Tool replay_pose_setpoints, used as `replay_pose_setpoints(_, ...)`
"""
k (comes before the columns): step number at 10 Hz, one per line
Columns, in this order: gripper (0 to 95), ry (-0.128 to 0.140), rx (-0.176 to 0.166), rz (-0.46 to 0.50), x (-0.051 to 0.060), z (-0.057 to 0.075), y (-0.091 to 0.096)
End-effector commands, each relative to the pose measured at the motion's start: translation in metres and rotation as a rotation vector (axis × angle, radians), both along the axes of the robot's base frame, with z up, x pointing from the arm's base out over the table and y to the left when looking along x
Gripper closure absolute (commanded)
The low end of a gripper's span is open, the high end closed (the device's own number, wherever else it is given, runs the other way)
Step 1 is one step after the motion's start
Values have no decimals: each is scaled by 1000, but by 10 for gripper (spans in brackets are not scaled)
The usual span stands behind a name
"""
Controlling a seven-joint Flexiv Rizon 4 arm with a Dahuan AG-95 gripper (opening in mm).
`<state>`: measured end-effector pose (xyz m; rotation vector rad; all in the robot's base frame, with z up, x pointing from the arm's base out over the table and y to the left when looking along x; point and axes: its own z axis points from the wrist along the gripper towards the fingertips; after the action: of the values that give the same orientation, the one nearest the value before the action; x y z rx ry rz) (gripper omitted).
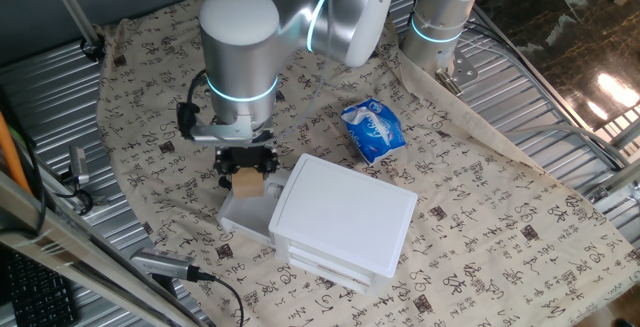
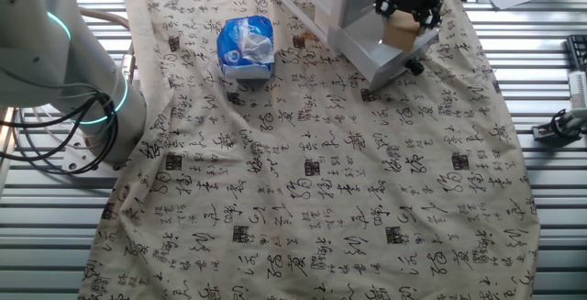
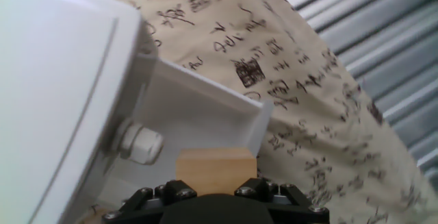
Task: Put things in the drawer
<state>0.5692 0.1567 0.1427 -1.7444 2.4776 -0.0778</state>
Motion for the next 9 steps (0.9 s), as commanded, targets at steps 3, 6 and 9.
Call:
replay_pose_setpoints(3, 950, -6, -17, 121, 2, -3, 6)
replay_pose_setpoints(6, 950, -7, -18, 158, 3, -4, 7)
replay_pose_setpoints(9, 950, -11, -29, 232, 3, -5, 7)
